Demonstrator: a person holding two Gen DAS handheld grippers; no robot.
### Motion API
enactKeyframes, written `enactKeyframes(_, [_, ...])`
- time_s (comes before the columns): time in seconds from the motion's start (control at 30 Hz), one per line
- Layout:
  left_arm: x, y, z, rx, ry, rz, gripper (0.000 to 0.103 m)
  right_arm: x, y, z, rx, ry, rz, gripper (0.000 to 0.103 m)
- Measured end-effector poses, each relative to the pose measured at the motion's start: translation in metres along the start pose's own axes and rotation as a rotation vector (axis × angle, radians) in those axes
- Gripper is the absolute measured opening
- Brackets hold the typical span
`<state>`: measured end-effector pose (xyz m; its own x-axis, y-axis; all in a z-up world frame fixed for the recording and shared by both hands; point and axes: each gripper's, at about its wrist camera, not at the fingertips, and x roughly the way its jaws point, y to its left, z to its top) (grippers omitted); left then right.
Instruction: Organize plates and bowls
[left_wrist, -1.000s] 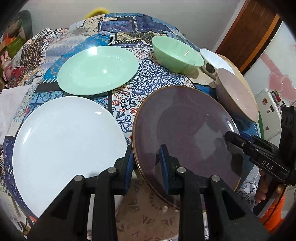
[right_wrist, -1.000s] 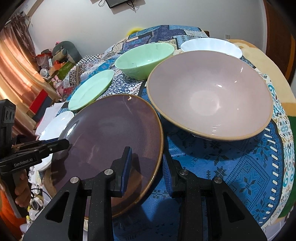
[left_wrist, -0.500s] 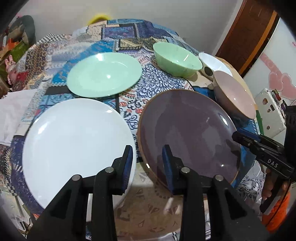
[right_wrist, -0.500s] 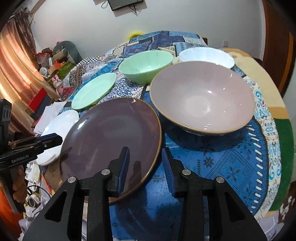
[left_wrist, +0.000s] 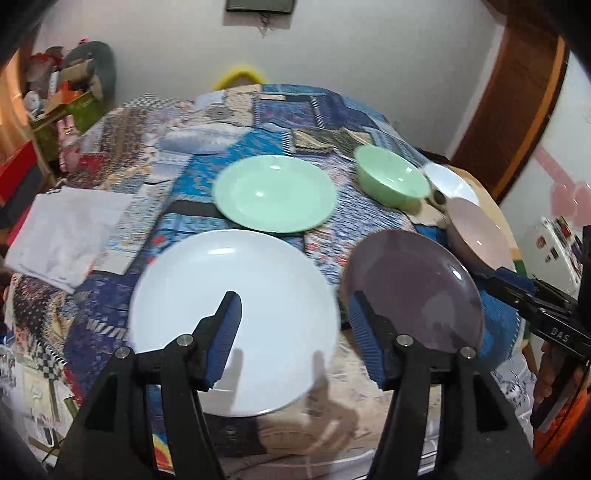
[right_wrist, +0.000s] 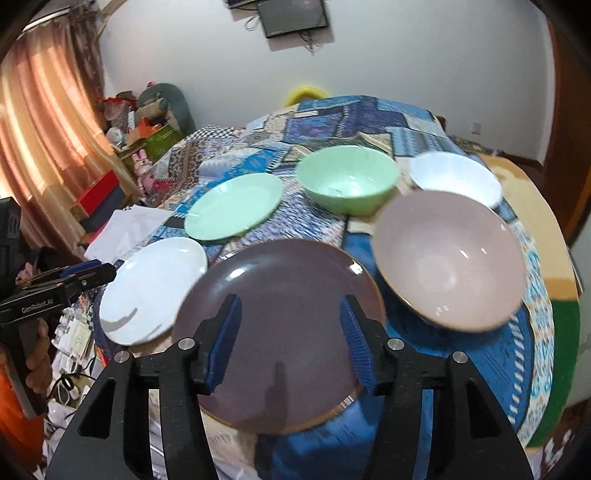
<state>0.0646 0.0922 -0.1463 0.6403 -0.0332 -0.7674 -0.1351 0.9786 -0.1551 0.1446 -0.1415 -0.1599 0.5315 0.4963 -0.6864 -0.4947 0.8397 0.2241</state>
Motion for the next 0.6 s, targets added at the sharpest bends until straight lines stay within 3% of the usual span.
enactKeyframes(0.37, [0.005,0.071,-0.012,-0.128,0.038,0.100,0.060,0.046,0.040,0.027,-0.091,0.074,0.066,0.052])
enactKeyframes(0.6, [0.017,0.103,-0.030,-0.194,0.095,0.110,0.060,0.078,0.065,0.038,-0.170,0.153,0.089,0.052])
